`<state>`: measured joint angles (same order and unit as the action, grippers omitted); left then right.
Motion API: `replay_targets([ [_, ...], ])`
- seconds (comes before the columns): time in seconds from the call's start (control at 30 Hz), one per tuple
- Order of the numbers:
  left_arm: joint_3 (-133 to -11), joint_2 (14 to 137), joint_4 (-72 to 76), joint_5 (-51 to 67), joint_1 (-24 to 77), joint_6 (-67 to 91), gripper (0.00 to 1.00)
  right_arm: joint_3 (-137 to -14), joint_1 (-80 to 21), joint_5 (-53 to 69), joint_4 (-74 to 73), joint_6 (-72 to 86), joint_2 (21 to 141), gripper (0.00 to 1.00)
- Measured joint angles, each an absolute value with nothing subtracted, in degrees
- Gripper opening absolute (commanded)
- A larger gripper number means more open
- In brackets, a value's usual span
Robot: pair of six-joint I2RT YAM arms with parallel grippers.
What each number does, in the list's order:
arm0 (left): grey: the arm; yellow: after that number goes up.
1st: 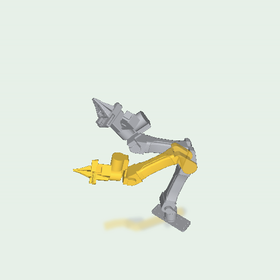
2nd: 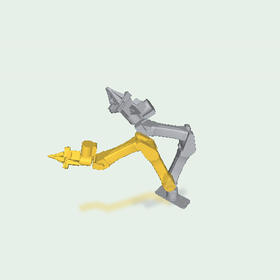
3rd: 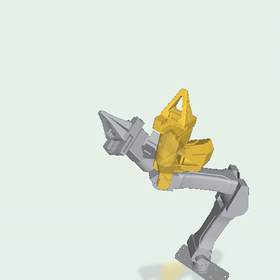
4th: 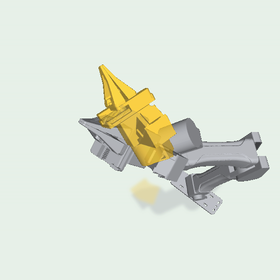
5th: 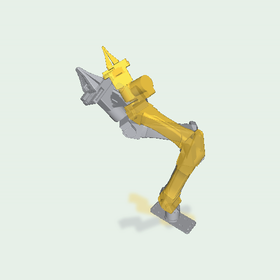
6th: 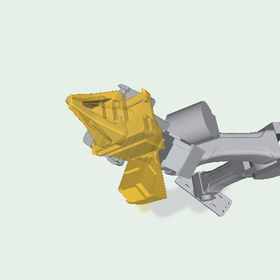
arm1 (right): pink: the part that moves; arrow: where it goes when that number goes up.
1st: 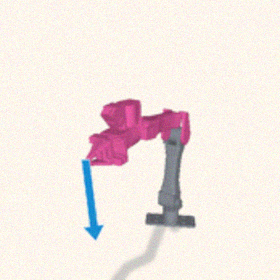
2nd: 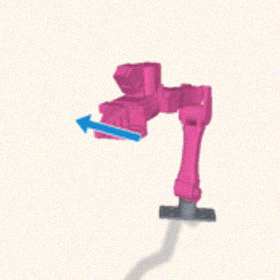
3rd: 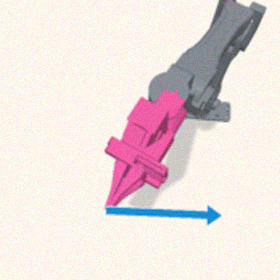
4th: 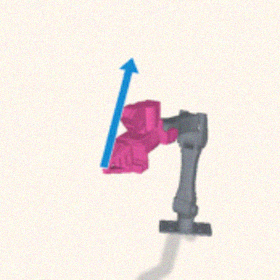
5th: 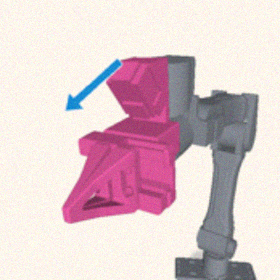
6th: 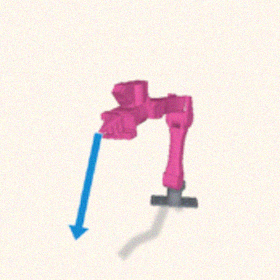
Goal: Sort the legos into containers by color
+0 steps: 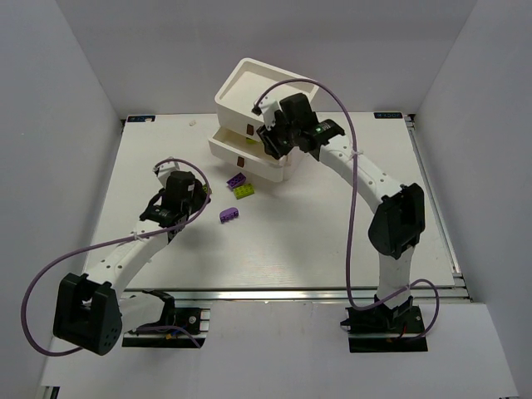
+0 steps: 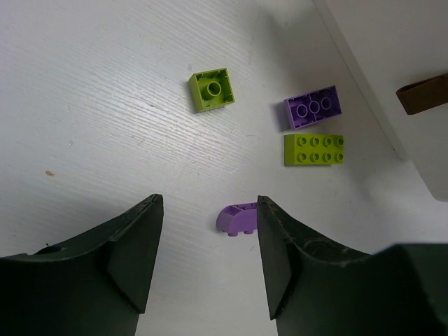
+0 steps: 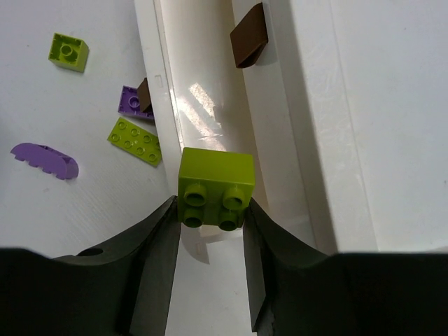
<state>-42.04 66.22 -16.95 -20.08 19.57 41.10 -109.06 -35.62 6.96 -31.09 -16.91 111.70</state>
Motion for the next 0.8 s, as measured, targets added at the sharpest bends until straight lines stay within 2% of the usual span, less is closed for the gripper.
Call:
replay_targets([
  [0.2,-41.95,65.73,-16.69,-19.94,19.57,41.43,0.66,-109.08,-37.43,1.85,-29.39,-16.56,112.95,0.23],
  [0.23,-41.93,65.65,-16.69,-19.94,19.57,41.47,0.66,-109.08,-37.65,1.02,-29.3,-16.49,113.36,0.32],
  [0.43,-41.6,64.25,-16.78,-19.97,19.57,41.82,0.66,-109.08,-38.04,-2.72,-28.58,-16.03,115.44,0.47],
  [0.53,-41.54,63.57,-16.78,-19.97,19.57,42.04,0.66,-109.08,-38.04,-3.84,-28.47,-15.4,115.57,0.62],
  [0.6,-41.3,63.31,-16.73,-19.97,19.57,42.13,0.66,-109.08,-38.02,-3.77,-28.51,-15.03,115.57,0.68],
  [0.73,-41.04,63.77,-16.69,-19.97,19.57,42.22,0.66,-109.08,-38.33,-3.68,-28.49,-15.16,115.57,0.68],
  [0.77,-41.04,64.31,-16.58,-19.97,19.57,42.22,0.67,-109.08,-38.33,-3.62,-28.49,-15.16,115.57,0.67],
  [0.8,-41.1,65.06,-16.4,-19.94,19.57,42.19,0.66,-109.08,-38.3,-3.46,-28.51,-15.16,115.57,0.61],
])
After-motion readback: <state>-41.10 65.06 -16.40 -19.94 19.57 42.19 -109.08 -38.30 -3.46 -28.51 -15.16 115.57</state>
